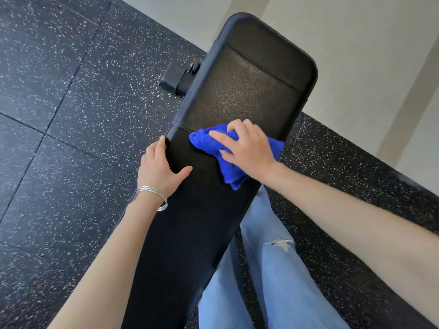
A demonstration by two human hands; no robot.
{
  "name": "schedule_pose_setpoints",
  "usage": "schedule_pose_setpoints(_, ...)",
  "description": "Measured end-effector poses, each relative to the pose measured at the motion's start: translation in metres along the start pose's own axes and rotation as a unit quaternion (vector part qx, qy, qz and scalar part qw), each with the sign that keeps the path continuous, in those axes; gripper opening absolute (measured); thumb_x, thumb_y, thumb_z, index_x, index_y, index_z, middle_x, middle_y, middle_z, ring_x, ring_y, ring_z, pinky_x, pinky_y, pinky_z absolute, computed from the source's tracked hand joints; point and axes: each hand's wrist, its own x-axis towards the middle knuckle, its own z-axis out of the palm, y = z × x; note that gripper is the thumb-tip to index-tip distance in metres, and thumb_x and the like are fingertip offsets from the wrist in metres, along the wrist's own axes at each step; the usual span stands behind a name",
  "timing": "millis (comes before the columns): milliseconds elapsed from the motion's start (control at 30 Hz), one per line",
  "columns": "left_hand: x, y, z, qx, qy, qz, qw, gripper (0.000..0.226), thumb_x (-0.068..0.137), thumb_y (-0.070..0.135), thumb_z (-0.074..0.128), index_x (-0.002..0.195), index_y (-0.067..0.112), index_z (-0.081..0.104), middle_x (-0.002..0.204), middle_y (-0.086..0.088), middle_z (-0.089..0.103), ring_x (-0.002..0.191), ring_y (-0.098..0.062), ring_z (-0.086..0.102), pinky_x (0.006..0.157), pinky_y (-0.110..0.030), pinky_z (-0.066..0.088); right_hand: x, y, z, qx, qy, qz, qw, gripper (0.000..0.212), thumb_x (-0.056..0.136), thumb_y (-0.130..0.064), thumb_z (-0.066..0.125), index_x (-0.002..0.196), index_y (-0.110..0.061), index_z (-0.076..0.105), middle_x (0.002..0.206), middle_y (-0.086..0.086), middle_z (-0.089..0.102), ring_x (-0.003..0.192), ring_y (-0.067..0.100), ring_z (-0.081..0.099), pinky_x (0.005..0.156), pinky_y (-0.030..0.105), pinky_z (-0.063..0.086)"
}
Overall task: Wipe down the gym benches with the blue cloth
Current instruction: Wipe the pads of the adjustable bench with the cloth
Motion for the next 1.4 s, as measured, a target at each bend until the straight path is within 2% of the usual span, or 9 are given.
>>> schedule_pose_setpoints(67, 0.001, 0.000, -0.001, -0.002, 0.001, -0.003, 1.000, 0.095, 0.075, 0.038, 0.074, 0.148, 0.008, 0.021, 0.145, -0.014, 0.034, 0.133, -0.032, 0.033, 0.112, -0.043, 0.029, 0.018, 0.025, -0.007, -0.017, -0.005, 0.034, 0.999, 0.038, 0.073, -0.028, 0.055, 0.109, -0.026, 0.066, 0.087, 0.010, 0.059, 0.069, 0.030, 0.053, 0.055, 0.035, 0.046)
schedule_pose_setpoints(233, 0.002, 0.001, 0.000, -0.002, 0.002, -0.021, 1.000, 0.094, 0.078, 0.042, 0.071, 0.149, 0.010, 0.019, 0.145, -0.012, 0.033, 0.134, -0.031, 0.033, 0.111, -0.042, 0.028, 0.082, 0.102, -0.030, -0.055, -0.008, 0.321, 0.945, 0.041, 0.092, -0.033, 0.047, 0.133, -0.029, 0.046, 0.123, 0.011, 0.045, 0.108, 0.031, 0.046, 0.083, 0.041, 0.041)
schedule_pose_setpoints(367, 0.000, 0.001, 0.004, -0.014, 0.015, -0.035, 0.999, 0.091, 0.078, 0.042, 0.070, 0.149, 0.013, 0.020, 0.145, -0.011, 0.034, 0.132, -0.031, 0.035, 0.111, -0.042, 0.029, 0.106, 0.122, -0.036, -0.014, 0.000, 0.420, 0.907, 0.042, 0.094, -0.036, 0.044, 0.135, -0.027, 0.043, 0.129, 0.010, 0.042, 0.113, 0.027, 0.047, 0.086, 0.036, 0.041)
schedule_pose_setpoints(667, -0.016, -0.004, 0.014, -0.011, 0.069, -0.117, 0.991, 0.075, 0.086, 0.046, 0.059, 0.146, 0.014, 0.027, 0.142, -0.010, 0.041, 0.127, -0.032, 0.041, 0.106, -0.043, 0.032, 0.069, 0.027, -0.008, 0.025, -0.019, 0.226, 0.974, 0.044, 0.088, -0.032, 0.054, 0.131, -0.024, 0.051, 0.113, 0.010, 0.051, 0.097, 0.027, 0.053, 0.069, 0.036, 0.044)
schedule_pose_setpoints(833, -0.039, -0.003, 0.017, -0.012, 0.089, -0.172, 0.981, 0.073, 0.086, 0.043, 0.060, 0.146, 0.013, 0.030, 0.145, -0.009, 0.037, 0.132, -0.030, 0.036, 0.110, -0.040, 0.028, 0.027, -0.018, -0.005, 0.065, -0.095, -0.025, 0.993, 0.040, 0.077, -0.028, 0.054, 0.115, -0.018, 0.064, 0.090, 0.011, 0.057, 0.070, 0.027, 0.055, 0.052, 0.029, 0.044)
schedule_pose_setpoints(967, -0.056, 0.002, 0.018, 0.008, 0.073, -0.208, 0.975, 0.076, 0.085, 0.045, 0.059, 0.146, 0.015, 0.028, 0.152, -0.008, 0.028, 0.140, -0.029, 0.025, 0.116, -0.041, 0.022, 0.054, 0.015, -0.014, 0.019, -0.124, -0.247, 0.961, 0.041, 0.073, -0.026, 0.052, 0.112, -0.021, 0.065, 0.088, 0.014, 0.059, 0.068, 0.031, 0.056, 0.053, 0.034, 0.048)
schedule_pose_setpoints(1167, -0.066, 0.015, 0.025, 0.007, 0.046, -0.238, 0.970, 0.080, 0.087, 0.047, 0.056, 0.149, 0.017, 0.016, 0.157, -0.008, 0.012, 0.145, -0.029, 0.008, 0.118, -0.047, 0.014, 0.093, 0.058, -0.030, -0.057, -0.122, 0.036, 0.990, 0.043, 0.093, -0.027, 0.051, 0.136, -0.021, 0.043, 0.118, 0.018, 0.045, 0.102, 0.036, 0.045, 0.081, 0.045, 0.041)
schedule_pose_setpoints(1300, -0.073, 0.022, 0.034, 0.000, 0.067, -0.222, 0.973, 0.076, 0.087, 0.042, 0.056, 0.149, 0.017, 0.019, 0.157, -0.010, 0.012, 0.145, -0.031, 0.007, 0.118, -0.048, 0.012, 0.061, 0.015, -0.014, -0.055, -0.099, 0.081, 0.990, 0.045, 0.093, -0.027, 0.050, 0.137, -0.018, 0.040, 0.120, 0.017, 0.045, 0.098, 0.035, 0.046, 0.079, 0.044, 0.042)
schedule_pose_setpoints(1400, -0.091, 0.026, 0.043, 0.003, 0.070, -0.203, 0.977, 0.074, 0.087, 0.039, 0.055, 0.149, 0.018, 0.019, 0.157, -0.010, 0.013, 0.145, -0.030, 0.006, 0.118, -0.047, 0.010, 0.021, -0.015, -0.007, -0.055, -0.098, 0.038, 0.993, 0.045, 0.084, -0.026, 0.062, 0.126, -0.015, 0.052, 0.104, 0.017, 0.053, 0.084, 0.034, 0.052, 0.065, 0.041, 0.045)
